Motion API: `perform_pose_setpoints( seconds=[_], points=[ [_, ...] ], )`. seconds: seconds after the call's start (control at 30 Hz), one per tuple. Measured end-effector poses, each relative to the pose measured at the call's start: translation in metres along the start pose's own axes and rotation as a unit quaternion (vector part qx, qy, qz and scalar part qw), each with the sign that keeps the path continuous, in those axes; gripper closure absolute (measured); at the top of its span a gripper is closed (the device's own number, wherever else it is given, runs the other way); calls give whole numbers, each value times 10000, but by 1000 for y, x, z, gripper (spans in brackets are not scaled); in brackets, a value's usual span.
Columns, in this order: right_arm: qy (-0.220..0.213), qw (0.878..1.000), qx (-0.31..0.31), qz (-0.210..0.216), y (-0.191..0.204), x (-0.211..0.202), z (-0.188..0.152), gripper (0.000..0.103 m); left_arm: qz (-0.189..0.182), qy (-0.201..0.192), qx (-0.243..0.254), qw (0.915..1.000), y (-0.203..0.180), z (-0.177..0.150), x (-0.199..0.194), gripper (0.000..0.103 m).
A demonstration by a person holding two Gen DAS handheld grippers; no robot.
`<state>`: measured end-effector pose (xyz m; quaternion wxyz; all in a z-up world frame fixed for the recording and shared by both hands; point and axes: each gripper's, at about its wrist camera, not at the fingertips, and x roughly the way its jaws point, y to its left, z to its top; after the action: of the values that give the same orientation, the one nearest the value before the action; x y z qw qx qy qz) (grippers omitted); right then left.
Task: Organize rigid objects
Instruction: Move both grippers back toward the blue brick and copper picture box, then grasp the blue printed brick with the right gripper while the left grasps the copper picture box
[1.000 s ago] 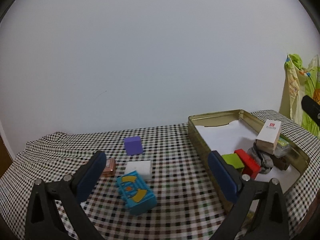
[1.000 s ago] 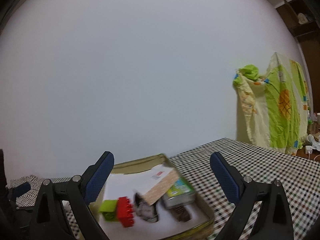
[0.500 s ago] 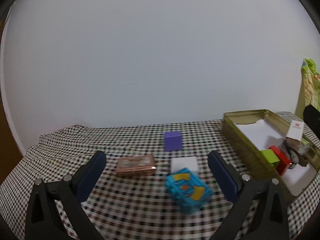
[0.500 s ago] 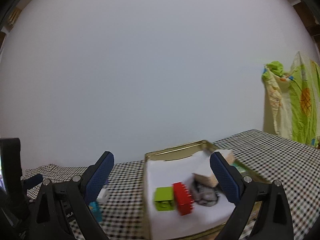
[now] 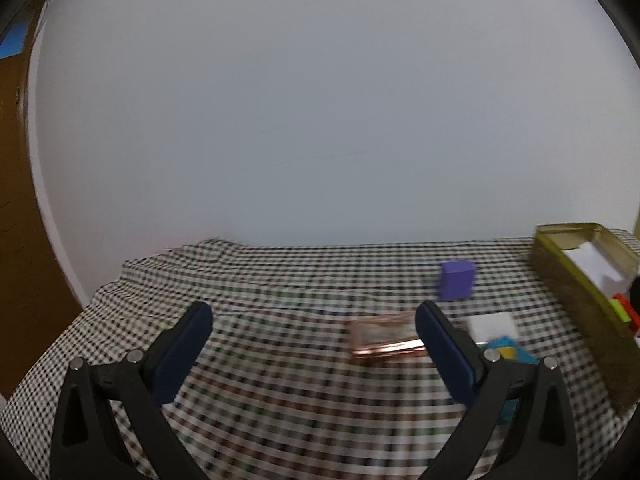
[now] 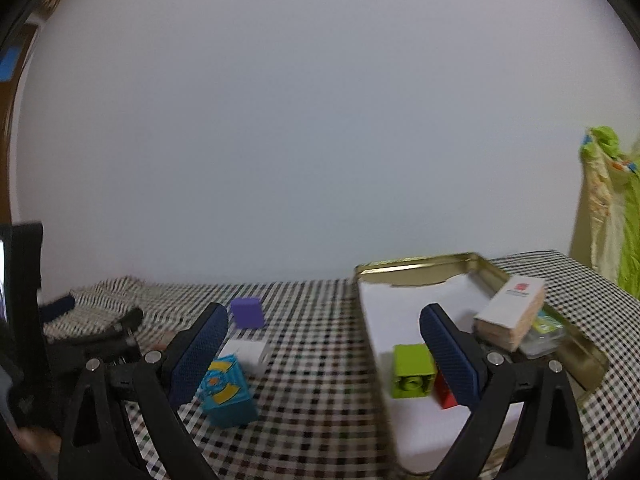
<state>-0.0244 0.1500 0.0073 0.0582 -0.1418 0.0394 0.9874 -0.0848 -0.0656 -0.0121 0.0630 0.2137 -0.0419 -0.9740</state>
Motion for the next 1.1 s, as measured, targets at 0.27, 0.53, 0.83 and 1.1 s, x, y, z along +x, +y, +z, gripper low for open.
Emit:
perform_pose_setpoints(
  seconds=[0.27,0.53,0.83,1.1],
  points=[
    [774,9942,-459,581,38,39,1,5,290,293,-142,9990,25,1,24,0],
    [2190,9706,-532,844,59,88,-15,23,282,549,-142,9980,26,0,34,0],
    [2931,9499,-574,925,68,106,-31,41,296,721,-200,9968,32,-7,33,0],
    [2877,9485,-87,1323,48,98,-29,58,146,823,-280,9961,35,-12,39,0]
  ],
)
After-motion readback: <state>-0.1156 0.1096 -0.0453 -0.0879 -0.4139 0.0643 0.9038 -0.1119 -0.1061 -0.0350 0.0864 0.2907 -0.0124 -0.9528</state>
